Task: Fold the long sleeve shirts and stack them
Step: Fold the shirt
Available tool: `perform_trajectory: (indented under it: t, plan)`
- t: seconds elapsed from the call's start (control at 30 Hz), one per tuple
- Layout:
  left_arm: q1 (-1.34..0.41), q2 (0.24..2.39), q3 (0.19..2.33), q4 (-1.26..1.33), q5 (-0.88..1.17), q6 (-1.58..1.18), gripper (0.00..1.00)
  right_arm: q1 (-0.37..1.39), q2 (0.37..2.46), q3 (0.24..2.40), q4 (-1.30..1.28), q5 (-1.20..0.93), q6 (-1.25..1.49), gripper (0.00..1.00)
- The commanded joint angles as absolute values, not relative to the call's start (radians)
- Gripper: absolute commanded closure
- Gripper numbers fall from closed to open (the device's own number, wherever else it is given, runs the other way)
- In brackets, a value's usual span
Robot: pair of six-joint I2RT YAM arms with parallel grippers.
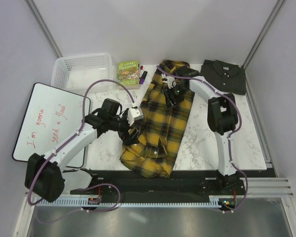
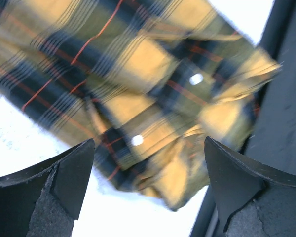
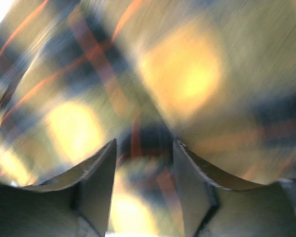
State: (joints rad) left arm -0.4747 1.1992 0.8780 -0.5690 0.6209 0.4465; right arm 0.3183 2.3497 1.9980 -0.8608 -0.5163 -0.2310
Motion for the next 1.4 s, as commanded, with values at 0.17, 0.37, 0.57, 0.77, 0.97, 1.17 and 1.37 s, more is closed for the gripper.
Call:
perform_trajectory:
  t: [0.17, 0.37, 0.57, 0.77, 0.97, 1.17, 1.37]
  plan:
    - [-0.528, 1.459, 0.891, -0.612, 0.469, 0.649, 0.25, 0.319, 1.980, 1.666, -0.882, -0.476, -0.252, 0.44]
    - [-0.531, 1.529, 0.896, -0.632, 0.453, 0.637, 0.41, 0.319, 2.032, 1.511, -0.779, -0.359, -0.216, 0.54]
    - [-0.529, 1.557, 0.893, -0.632, 0.480, 0.595, 0.42, 0.305, 2.204, 1.672, -0.756, -0.207, -0.222, 0.60]
    - [-0.598, 1.693, 0.948, -0.632, 0.613, 0.454, 0.50, 0.261, 2.361, 1.922, -0.796, -0.146, -0.261, 0.60]
    - [-0.701, 1.770, 1.066, -0.638, 0.721, 0.342, 0.51, 0.242, 2.359, 2.030, -0.857, -0.208, -0.346, 0.54]
    - [-0.695, 1.500, 1.026, -0.644, 0.756, 0.409, 0.33, 0.235, 2.010, 1.806, -0.957, -0.394, -0.538, 0.43]
    - [-0.675, 1.229, 0.884, -0.650, 0.617, 0.654, 0.11, 0.222, 1.633, 1.489, -0.979, -0.408, -0.837, 0.36]
